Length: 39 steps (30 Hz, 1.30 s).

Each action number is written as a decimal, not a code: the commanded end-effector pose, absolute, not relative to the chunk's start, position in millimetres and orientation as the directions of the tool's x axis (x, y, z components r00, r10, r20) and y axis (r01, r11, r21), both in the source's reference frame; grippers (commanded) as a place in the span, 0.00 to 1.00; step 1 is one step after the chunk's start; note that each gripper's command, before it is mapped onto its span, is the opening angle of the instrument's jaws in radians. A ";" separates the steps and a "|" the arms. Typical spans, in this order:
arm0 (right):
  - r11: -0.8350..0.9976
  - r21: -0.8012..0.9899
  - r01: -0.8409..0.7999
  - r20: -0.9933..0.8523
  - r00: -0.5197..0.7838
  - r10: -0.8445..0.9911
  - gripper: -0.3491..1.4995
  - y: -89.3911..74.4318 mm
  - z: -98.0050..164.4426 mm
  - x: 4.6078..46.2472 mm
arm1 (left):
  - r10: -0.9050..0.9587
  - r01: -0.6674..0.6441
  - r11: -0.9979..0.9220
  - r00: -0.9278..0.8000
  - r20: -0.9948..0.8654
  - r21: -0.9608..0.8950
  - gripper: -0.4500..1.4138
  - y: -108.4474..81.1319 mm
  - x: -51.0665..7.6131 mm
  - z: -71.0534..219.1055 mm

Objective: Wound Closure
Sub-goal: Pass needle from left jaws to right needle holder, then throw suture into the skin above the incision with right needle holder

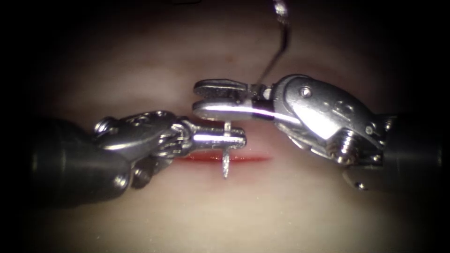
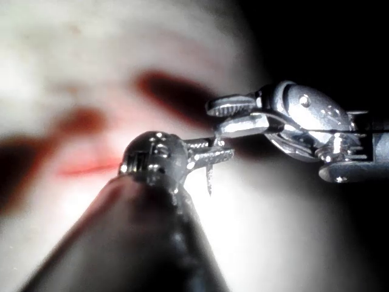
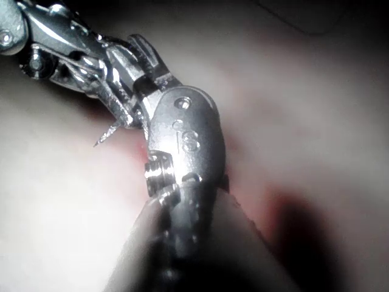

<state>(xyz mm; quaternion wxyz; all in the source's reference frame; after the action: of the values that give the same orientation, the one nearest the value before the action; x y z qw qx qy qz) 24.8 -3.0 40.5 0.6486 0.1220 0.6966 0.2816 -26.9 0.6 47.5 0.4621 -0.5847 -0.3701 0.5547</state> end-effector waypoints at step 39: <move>0.912 0.319 -0.259 -0.948 -0.071 0.311 0.00 -1.7 58.4 25.8 | 0.538 -0.377 -0.836 -0.423 -0.729 -0.398 0.05 -6.3 -24.6 54.3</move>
<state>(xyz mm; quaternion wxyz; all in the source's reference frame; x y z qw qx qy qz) 25.0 -1.7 57.9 0.6821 0.0182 0.7004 0.2096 -24.2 -5.9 54.1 0.2578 -0.4489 -0.0870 0.8512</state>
